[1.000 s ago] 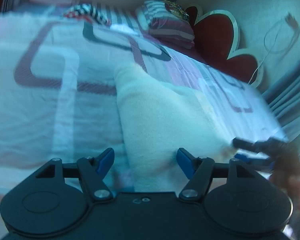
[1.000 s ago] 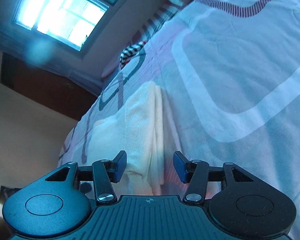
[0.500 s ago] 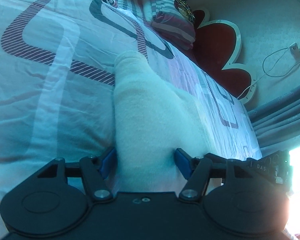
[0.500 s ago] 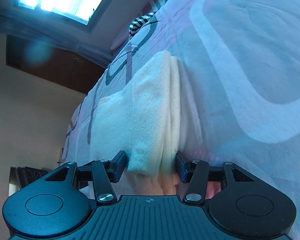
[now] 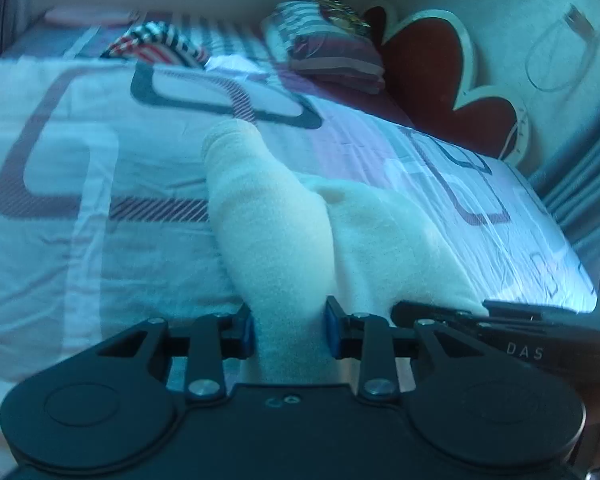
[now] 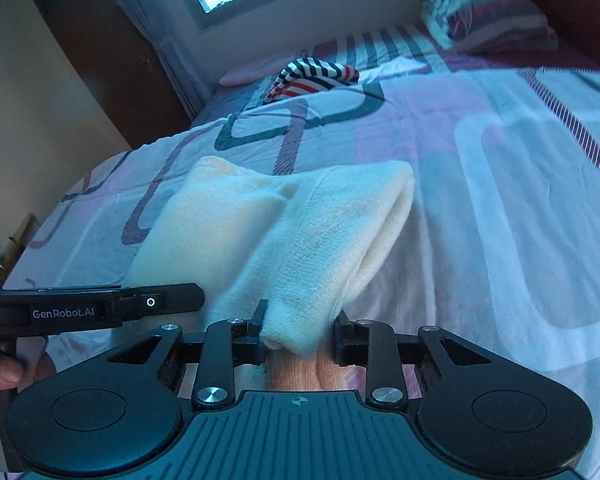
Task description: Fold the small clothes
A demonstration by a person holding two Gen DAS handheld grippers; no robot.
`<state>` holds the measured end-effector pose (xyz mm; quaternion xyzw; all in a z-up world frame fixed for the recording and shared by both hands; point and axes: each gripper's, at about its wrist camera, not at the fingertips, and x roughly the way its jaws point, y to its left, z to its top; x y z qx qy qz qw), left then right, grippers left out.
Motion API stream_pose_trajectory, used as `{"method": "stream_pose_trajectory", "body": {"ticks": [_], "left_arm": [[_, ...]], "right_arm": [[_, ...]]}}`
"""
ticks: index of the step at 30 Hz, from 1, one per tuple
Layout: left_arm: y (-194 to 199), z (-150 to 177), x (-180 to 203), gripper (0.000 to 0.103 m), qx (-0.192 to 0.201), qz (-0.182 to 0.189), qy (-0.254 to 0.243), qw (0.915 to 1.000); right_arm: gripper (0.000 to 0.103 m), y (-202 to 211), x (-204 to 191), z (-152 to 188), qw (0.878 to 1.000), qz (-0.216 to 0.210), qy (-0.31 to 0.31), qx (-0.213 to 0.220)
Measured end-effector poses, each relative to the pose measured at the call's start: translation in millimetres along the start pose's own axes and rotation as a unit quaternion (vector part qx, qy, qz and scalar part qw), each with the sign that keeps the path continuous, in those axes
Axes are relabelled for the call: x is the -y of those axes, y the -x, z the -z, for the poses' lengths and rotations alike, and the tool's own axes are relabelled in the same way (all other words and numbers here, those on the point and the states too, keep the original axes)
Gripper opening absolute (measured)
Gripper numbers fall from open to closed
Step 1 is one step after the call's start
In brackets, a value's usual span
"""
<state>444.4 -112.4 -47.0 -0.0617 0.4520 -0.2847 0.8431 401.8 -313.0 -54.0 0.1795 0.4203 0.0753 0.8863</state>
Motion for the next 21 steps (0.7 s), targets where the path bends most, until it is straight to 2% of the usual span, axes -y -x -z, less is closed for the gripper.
{"method": "stream_pose_trajectory", "body": {"ticks": [6,11,15,21], "left_arm": [[37,3,-2,0.030,0.022,-0.010,-0.025,0.9994],[71,8,-19,0.030,0.033,-0.019,-0.034,0.9987],[100,16,-44,0.031,0.036,-0.026,-0.035,0.9984],[145,39,-101,0.031,0.031,-0.045,-0.022,0.9982]], "right_arm": [[0.029,16,-30,0,1.000,0.000,0.015,0.018],[0.029,22,-77,3,0.999,-0.002,0.035,0.024],[0.029,19,-115,11,0.999,-0.006,0.037,0.023],[0.029,-2,-179,30,0.998,-0.027,0.049,0.006]]}}
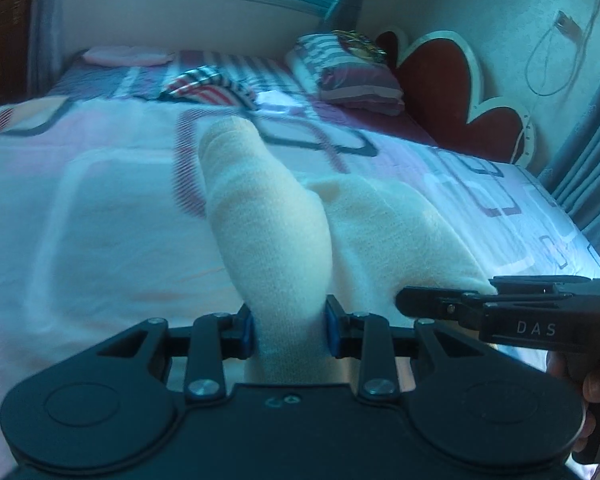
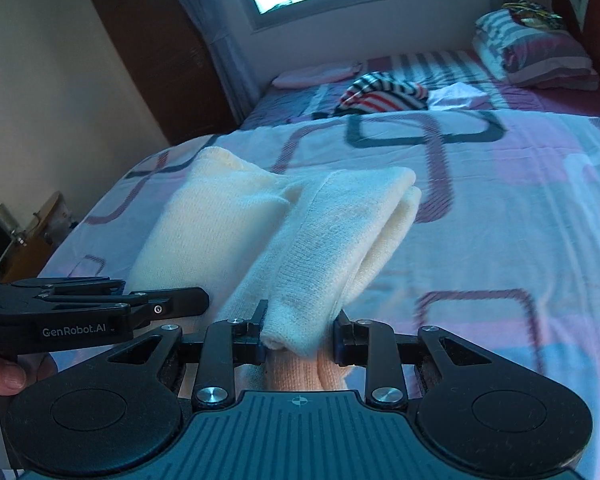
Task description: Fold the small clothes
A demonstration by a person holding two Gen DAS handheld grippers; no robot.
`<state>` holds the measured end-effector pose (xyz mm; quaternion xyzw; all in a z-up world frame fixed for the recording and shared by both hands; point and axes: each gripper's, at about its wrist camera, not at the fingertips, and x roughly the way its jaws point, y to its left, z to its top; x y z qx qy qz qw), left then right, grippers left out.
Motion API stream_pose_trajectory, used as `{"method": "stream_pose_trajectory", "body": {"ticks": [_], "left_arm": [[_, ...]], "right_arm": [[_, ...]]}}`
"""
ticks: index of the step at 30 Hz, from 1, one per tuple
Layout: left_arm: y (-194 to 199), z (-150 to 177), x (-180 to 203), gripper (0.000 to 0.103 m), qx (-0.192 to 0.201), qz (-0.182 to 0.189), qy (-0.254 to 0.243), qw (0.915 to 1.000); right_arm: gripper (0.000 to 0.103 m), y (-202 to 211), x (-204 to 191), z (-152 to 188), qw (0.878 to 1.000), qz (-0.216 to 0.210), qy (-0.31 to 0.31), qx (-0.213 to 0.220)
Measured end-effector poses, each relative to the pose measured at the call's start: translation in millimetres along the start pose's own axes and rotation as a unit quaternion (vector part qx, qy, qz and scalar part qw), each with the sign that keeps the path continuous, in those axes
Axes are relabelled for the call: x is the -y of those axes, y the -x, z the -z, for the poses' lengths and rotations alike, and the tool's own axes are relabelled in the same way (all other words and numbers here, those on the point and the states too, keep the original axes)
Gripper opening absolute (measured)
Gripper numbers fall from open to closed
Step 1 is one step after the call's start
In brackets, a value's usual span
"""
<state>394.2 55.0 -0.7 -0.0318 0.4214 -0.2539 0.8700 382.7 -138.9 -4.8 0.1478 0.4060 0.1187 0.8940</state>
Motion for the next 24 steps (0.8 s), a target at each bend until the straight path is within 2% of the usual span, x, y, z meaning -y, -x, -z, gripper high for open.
{"method": "stream_pose_trajectory", "body": {"ticks": [5,9,10,11,12,14,17,22,24], "left_arm": [[22,20,-48,0.031,-0.016,-0.009,0.015,0.9997],[26,38,-77,0.033,-0.025,0.002,0.035,0.9991],[24,42,-82,0.035,-0.029,0.009,0.041,0.9987],[22,47,-89,0.042,-0.032,0.008,0.049,0.9982],[20,52,-97,0.054,-0.030,0.006,0.065,0.9975],[19,60,-111,0.064,-0.020,0.011,0.095,0.9952],[15,65,-118,0.064,-0.014,0.020,0.103,0.9944],[12,62,-116,0.064,-0.015,0.015,0.092,0.9956],[14,61,-114,0.068,-0.020,0.009,0.083,0.9963]], "right_arm": [[0.029,-32,-50,19,0.999,-0.021,0.012,-0.023],[0.029,-54,-68,32,0.998,-0.035,0.010,-0.044],[0.029,-59,-66,35,0.998,-0.035,0.004,-0.050],[0.029,-64,-63,38,0.998,-0.033,-0.006,-0.056],[0.029,-69,-57,41,0.998,-0.029,-0.017,-0.061],[0.029,-74,-42,48,0.996,-0.035,-0.050,-0.065],[0.029,-72,-29,55,0.993,-0.053,-0.089,-0.062],[0.029,-73,-27,54,0.992,-0.050,-0.094,-0.061],[0.029,-71,-30,55,0.993,-0.047,-0.089,-0.062]]}}
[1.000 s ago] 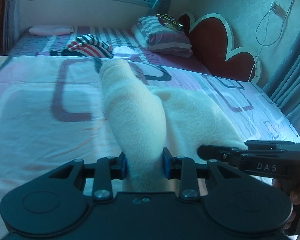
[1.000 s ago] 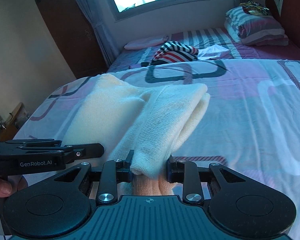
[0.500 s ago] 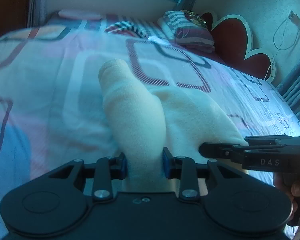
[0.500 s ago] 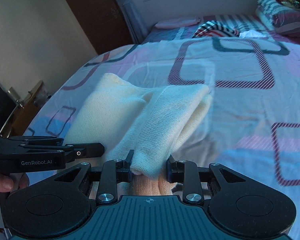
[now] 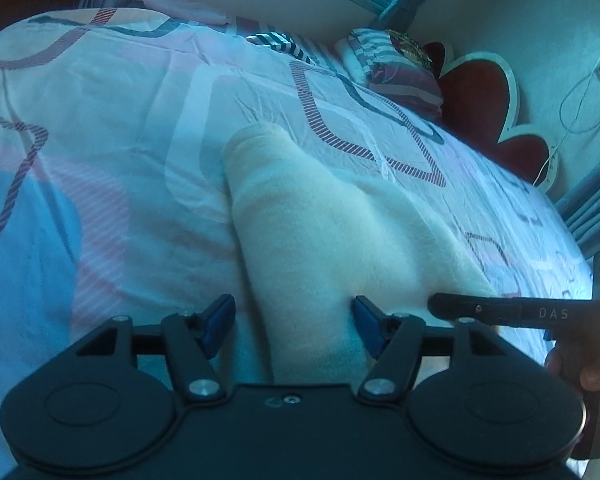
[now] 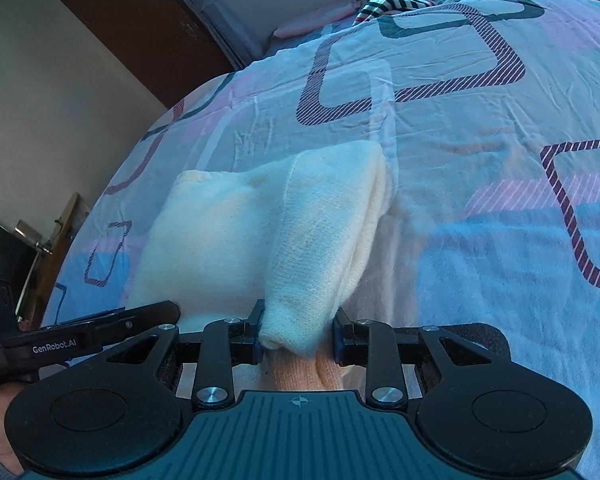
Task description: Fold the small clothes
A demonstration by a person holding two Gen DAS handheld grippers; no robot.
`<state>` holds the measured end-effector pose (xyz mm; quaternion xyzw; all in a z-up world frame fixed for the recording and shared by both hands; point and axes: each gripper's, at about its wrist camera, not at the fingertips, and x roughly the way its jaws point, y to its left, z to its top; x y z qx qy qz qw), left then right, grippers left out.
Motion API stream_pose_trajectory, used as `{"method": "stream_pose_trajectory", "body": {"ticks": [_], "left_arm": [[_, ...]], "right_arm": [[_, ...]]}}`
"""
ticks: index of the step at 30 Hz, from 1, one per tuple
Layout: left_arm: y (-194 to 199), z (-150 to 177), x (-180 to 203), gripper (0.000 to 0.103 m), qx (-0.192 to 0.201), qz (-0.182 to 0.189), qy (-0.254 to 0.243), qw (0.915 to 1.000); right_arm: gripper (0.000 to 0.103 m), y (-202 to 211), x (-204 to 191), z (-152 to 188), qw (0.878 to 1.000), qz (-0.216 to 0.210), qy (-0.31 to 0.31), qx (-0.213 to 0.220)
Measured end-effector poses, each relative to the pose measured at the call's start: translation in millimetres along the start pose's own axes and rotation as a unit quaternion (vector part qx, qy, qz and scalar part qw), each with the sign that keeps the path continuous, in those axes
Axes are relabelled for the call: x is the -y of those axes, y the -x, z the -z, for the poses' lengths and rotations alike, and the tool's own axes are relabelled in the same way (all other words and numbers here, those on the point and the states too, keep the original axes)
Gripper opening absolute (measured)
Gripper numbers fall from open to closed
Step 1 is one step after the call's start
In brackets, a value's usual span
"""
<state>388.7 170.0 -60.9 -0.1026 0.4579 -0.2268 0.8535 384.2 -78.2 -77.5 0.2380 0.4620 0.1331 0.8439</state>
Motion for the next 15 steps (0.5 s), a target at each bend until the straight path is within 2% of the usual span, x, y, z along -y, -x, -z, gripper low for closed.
{"method": "stream_pose_trajectory", "body": {"ticks": [3,5,6,8,10,12,15], "left_arm": [[9,-1,4,0.073,0.001,-0.016,-0.007,0.9999],[20,0,5,0.070,0.008,-0.016,-0.014,0.9997],[27,1,4,0.066,0.013,-0.015,-0.018,0.9996],[43,5,3,0.063,0.020,-0.010,-0.023,0.9995],[55,14,2,0.063,0.027,-0.006,-0.023,0.9994],[59,23,3,0.062,0.024,-0.005,-0.019,0.9995],[52,38,14,0.060,0.014,-0.029,-0.040,0.9987]], "right_arm": [[0.034,4,-3,2,1.000,0.008,0.008,0.000],[0.040,7,-1,1,1.000,0.020,0.008,0.003],[0.040,11,1,-1,1.000,0.028,0.005,0.008],[0.040,27,-1,-2,0.999,0.044,0.009,0.023],[0.040,48,-11,0,0.997,0.056,0.038,0.041],[0.040,65,-22,5,0.996,0.049,0.064,0.046],[0.040,68,-41,22,0.993,0.036,0.105,0.027]]}}
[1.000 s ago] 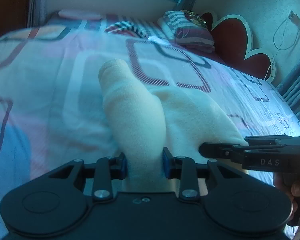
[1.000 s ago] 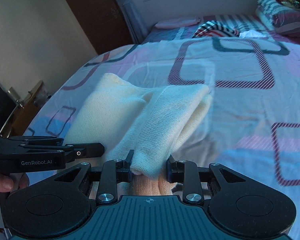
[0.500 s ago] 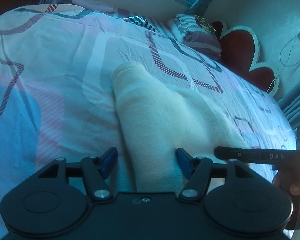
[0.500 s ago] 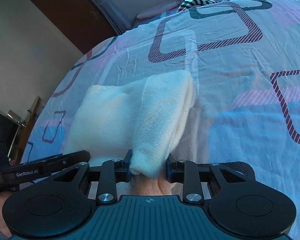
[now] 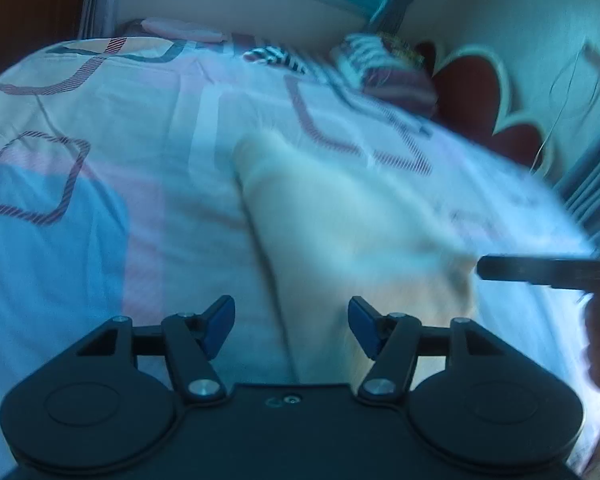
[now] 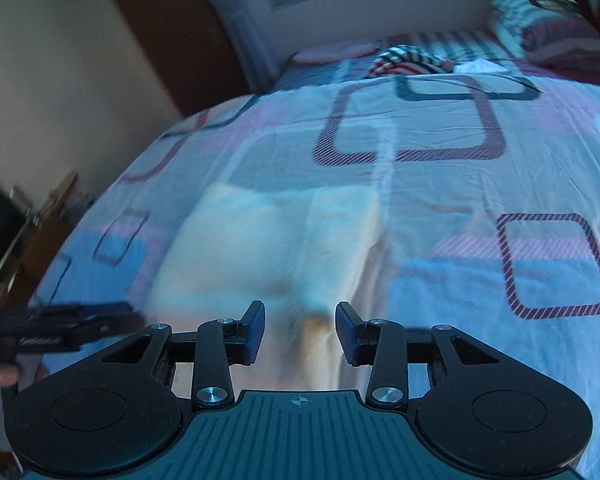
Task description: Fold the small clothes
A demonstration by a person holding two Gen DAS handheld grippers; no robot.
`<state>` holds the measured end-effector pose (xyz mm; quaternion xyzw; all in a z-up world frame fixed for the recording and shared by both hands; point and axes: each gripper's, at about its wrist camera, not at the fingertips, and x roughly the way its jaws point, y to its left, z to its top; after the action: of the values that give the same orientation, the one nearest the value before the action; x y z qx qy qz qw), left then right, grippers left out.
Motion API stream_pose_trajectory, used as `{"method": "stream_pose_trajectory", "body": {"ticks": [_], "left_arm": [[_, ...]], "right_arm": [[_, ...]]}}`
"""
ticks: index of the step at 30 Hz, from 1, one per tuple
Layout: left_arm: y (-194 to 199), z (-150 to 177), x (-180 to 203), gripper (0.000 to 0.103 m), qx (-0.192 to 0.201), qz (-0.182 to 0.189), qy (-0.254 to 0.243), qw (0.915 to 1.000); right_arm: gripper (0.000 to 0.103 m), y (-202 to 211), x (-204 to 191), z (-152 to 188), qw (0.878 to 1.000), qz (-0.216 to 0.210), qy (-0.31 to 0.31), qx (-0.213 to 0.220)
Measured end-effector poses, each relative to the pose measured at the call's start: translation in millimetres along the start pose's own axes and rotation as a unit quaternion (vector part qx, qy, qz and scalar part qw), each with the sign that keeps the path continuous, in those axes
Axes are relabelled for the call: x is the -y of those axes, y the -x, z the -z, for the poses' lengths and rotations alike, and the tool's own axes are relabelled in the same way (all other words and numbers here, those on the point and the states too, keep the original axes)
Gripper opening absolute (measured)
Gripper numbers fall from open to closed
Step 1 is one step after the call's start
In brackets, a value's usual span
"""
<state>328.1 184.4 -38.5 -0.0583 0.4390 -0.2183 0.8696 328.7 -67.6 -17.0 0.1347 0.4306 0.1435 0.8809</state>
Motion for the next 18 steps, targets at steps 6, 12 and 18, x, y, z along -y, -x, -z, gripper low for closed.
{"method": "stream_pose_trajectory", "body": {"ticks": [6,12,18], "left_arm": [[-14,13,2,0.065,-0.004,-0.010,0.019,0.9998],[-13,11,1,0.066,0.006,-0.016,0.026,0.9995],[8,-2,-3,0.065,0.056,-0.023,0.035,0.9975]], "right_arm": [[0.028,-30,-8,24,0.998,0.065,0.022,-0.016],[0.028,-44,8,24,0.998,0.065,-0.008,-0.022],[0.028,-2,2,13,0.998,0.057,0.004,0.032]]}}
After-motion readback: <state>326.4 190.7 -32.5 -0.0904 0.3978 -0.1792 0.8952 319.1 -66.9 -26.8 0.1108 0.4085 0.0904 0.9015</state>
